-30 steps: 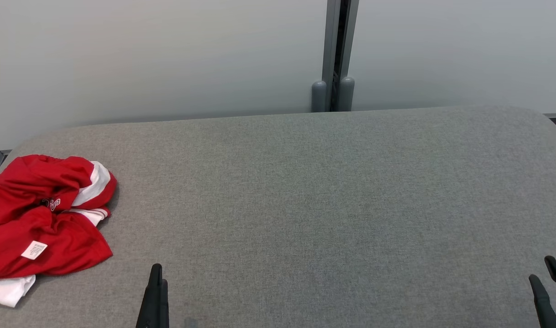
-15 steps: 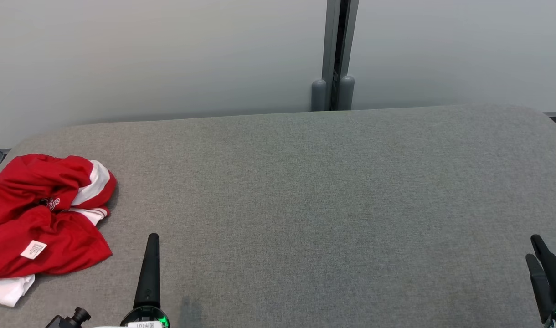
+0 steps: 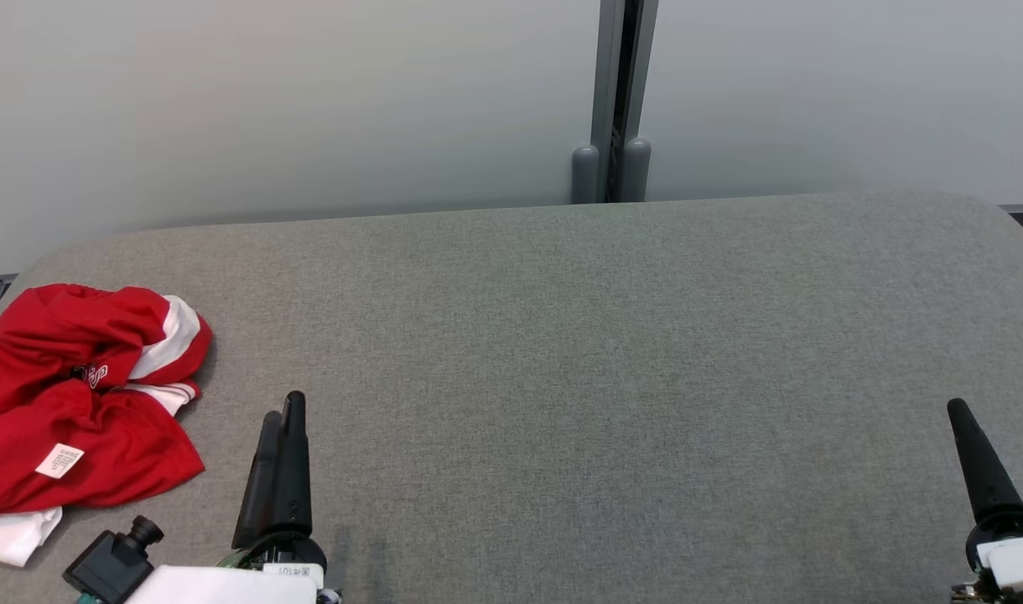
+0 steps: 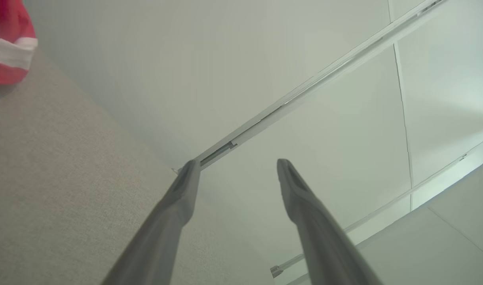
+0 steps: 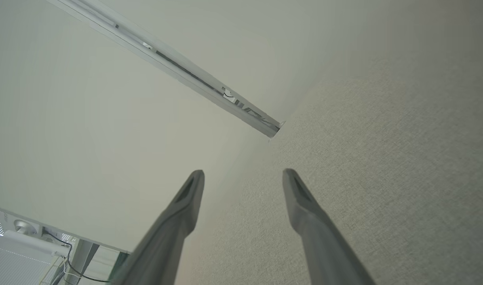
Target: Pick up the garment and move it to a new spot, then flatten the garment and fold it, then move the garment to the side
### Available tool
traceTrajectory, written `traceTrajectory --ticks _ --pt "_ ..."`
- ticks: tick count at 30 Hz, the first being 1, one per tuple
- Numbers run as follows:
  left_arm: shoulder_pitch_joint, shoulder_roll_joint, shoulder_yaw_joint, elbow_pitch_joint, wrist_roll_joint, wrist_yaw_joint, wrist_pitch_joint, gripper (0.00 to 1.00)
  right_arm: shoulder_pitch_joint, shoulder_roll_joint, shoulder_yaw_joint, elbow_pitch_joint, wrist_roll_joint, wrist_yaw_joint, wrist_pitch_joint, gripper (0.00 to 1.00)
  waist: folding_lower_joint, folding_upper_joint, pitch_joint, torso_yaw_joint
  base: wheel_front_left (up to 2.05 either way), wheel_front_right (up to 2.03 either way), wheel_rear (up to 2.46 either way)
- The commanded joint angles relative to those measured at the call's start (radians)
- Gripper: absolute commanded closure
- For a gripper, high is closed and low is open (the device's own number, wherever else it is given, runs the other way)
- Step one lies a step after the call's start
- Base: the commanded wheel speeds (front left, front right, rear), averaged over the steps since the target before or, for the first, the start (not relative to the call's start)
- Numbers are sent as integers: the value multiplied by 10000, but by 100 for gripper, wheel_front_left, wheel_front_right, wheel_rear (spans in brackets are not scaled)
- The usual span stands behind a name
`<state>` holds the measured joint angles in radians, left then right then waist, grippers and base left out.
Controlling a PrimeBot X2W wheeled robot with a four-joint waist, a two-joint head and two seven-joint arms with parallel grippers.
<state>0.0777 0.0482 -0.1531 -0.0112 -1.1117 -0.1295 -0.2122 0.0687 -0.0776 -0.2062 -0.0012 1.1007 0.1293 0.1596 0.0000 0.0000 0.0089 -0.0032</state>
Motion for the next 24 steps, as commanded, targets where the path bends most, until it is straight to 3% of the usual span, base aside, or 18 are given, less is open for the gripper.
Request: traceTrajectory --ticks 1,15,24 --pt "-331 24 55 -57 429 9 -47 0 -256 -197 114 -204 -487 10 -176 0 0 0 -4 -1 0 0 0" --pt "-811 183 75 439 3114 369 -150 0 -516 -522 996 -265 -3475 12 -1054 0 0 0 -38 -31 0 0 0" --pt "-1041 302 133 689 4276 611 -203 0 -677 -559 1394 -218 -4716 13 -1499 0 0 0 -38 -49 0 0 0"
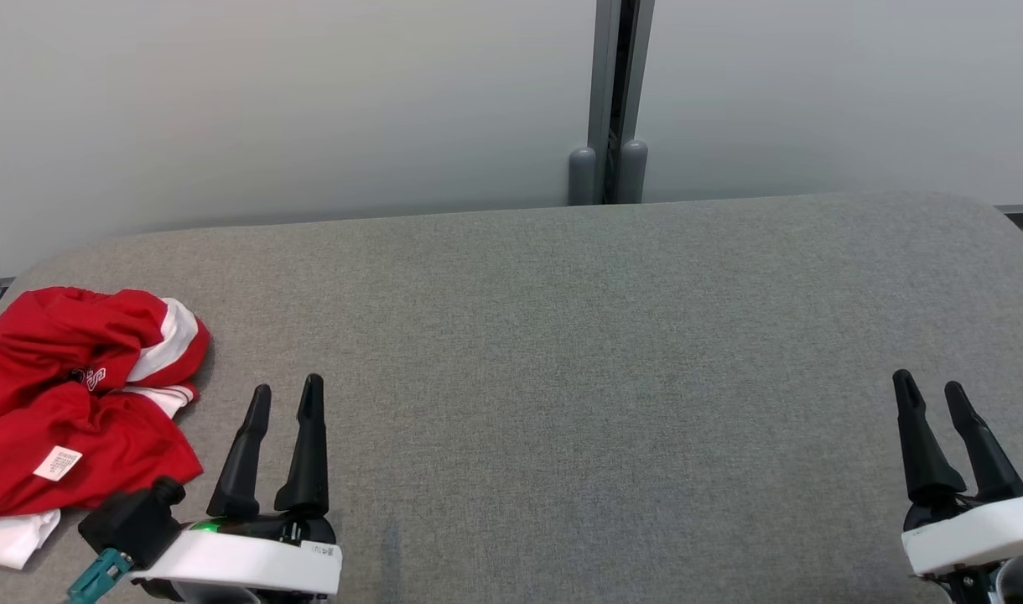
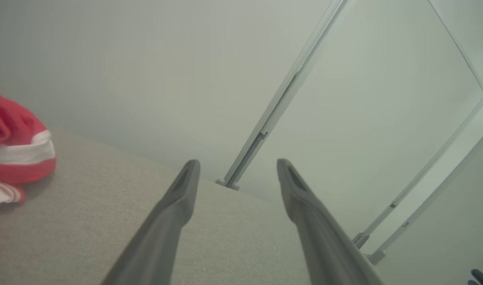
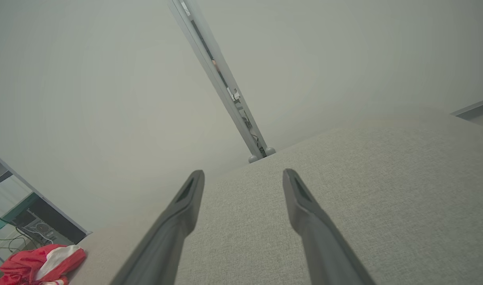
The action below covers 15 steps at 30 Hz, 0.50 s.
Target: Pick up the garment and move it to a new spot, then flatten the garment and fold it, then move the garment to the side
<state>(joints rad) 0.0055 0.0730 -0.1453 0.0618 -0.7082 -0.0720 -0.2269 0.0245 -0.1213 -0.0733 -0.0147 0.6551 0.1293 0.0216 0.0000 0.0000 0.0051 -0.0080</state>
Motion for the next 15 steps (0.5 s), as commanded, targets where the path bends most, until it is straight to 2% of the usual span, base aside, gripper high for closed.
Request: traceTrajectory --ticks 1,15 --pt "-341 77 51 -4 376 54 -57 0 -253 -128 100 -63 -389 13 -173 0 0 0 1 0 0 0 0" --pt "-636 281 43 426 2056 371 138 0 -473 -160 671 587 -2179 15 -925 0 0 0 24 10 0 0 0"
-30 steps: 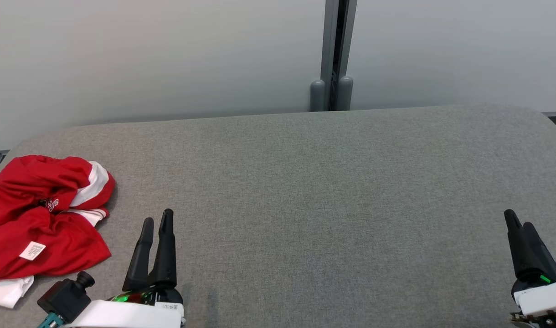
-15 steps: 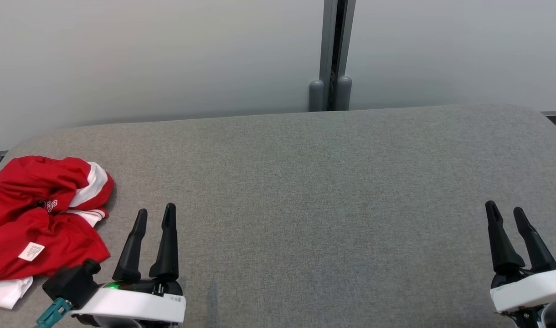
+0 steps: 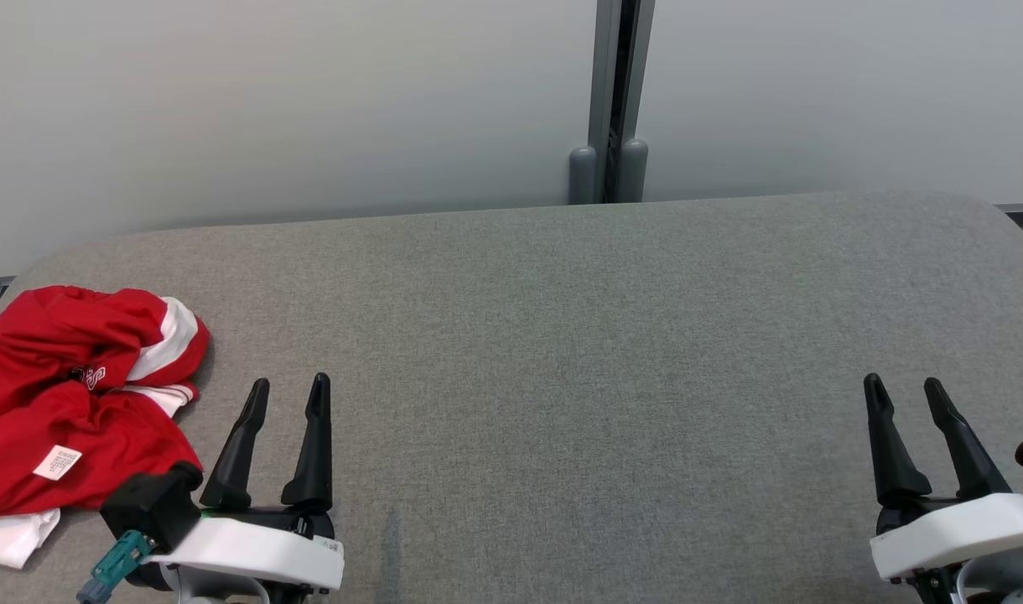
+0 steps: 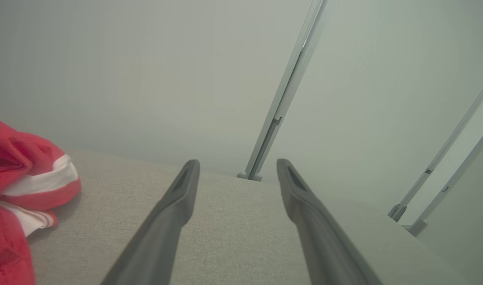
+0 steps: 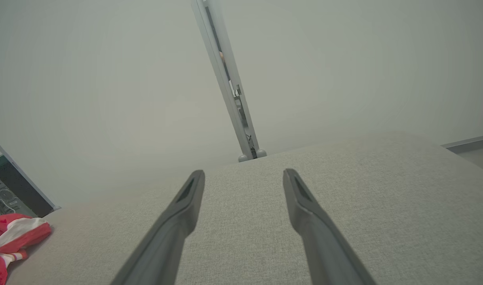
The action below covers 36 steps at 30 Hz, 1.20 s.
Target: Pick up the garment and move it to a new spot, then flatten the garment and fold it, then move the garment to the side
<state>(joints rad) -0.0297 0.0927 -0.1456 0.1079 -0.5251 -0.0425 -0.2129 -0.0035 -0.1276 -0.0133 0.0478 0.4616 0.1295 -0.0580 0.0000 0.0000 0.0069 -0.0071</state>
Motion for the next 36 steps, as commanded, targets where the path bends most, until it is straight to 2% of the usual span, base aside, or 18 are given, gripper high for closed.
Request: traceTrajectory --ticks 1,20,36 --pt "-301 94 54 -18 331 103 13 0 -208 -95 108 13 -351 13 -179 0 0 0 13 0 0 0 0" --pt "-348 209 136 438 1947 621 341 0 -479 97 509 1034 -2010 16 -986 0 0 0 -35 -26 0 0 0" --pt "-484 182 275 807 2742 911 416 0 -644 304 438 1611 -2624 19 -1545 0 0 0 -9 -30 0 0 0"
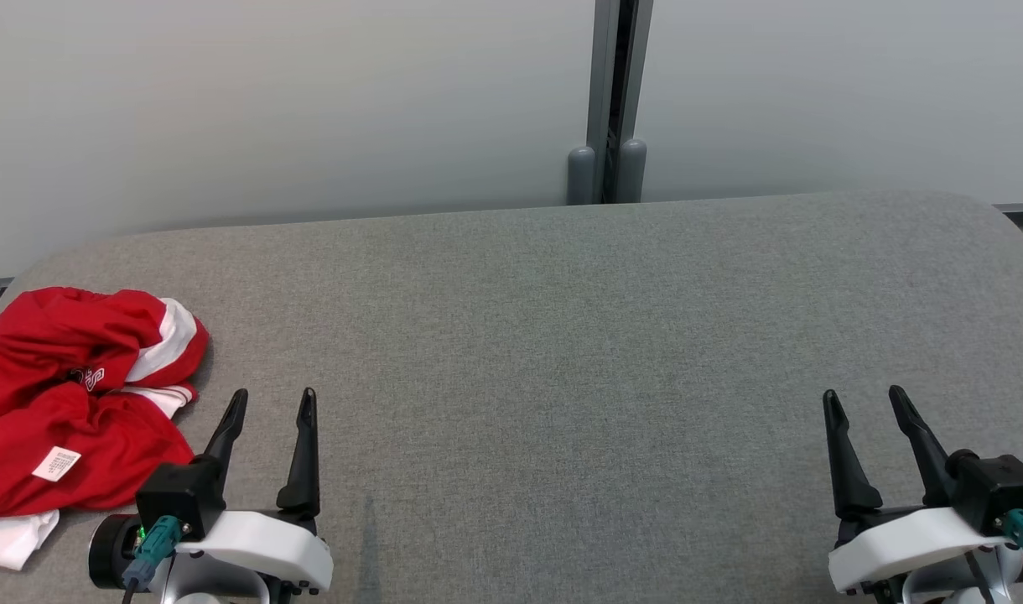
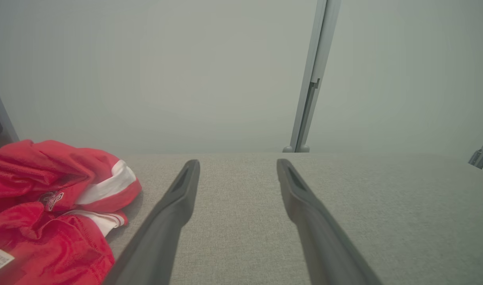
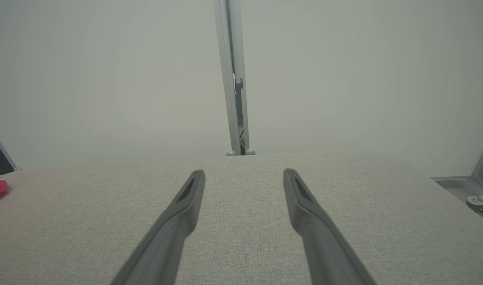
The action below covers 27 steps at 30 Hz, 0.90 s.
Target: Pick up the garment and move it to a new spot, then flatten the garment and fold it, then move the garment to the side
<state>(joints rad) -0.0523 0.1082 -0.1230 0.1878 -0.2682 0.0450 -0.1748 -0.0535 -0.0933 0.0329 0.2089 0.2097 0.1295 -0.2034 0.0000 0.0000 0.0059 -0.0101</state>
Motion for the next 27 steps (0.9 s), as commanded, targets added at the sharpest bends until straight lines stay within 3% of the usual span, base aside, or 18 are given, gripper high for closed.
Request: traceTrajectory --ticks 1,18,27 --pt "-265 10 55 16 216 57 46 0 -152 -18 0 33 -78 19 -125 0 0 0 1 1 0 0 0" --pt "-459 -3 208 290 822 362 324 0 -351 32 242 429 -695 20 -679 0 0 0 18 12 0 0 0" --pt "-312 -7 178 260 581 412 430 0 -349 66 34 458 -388 20 -657 0 0 0 26 24 0 0 0"
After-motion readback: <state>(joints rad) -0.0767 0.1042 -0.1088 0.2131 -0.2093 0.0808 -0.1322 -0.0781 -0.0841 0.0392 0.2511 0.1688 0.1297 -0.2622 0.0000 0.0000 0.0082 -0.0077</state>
